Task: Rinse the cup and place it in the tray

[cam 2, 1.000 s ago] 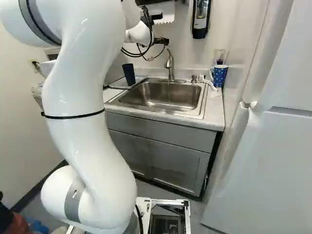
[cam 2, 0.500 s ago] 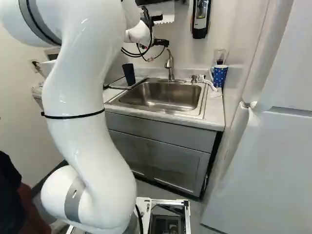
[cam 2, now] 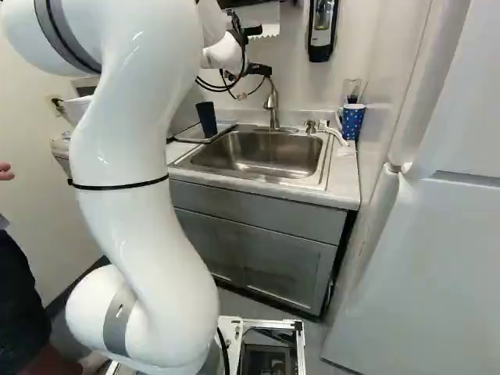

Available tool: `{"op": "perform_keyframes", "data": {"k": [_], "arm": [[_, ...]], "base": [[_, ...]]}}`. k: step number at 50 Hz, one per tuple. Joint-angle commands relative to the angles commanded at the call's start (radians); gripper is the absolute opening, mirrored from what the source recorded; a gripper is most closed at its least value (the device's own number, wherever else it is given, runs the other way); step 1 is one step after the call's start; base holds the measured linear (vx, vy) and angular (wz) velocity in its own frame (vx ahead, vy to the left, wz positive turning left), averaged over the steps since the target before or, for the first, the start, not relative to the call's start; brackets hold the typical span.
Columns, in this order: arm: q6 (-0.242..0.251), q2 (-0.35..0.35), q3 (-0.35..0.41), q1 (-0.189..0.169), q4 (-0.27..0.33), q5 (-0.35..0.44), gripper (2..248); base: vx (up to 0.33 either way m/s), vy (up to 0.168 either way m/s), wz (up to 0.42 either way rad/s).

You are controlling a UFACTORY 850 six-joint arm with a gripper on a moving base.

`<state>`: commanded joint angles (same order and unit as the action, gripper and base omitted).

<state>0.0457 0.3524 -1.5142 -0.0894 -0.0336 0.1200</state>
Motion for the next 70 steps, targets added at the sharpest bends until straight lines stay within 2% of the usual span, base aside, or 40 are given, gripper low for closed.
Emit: {"op": "perform_keyframes", "data": {"k": [70], "arm": [[0.0,0.023,-0.027,-0.005,0.0,0.035,247]], "base": [[0.0,0.0,0.0]]}}
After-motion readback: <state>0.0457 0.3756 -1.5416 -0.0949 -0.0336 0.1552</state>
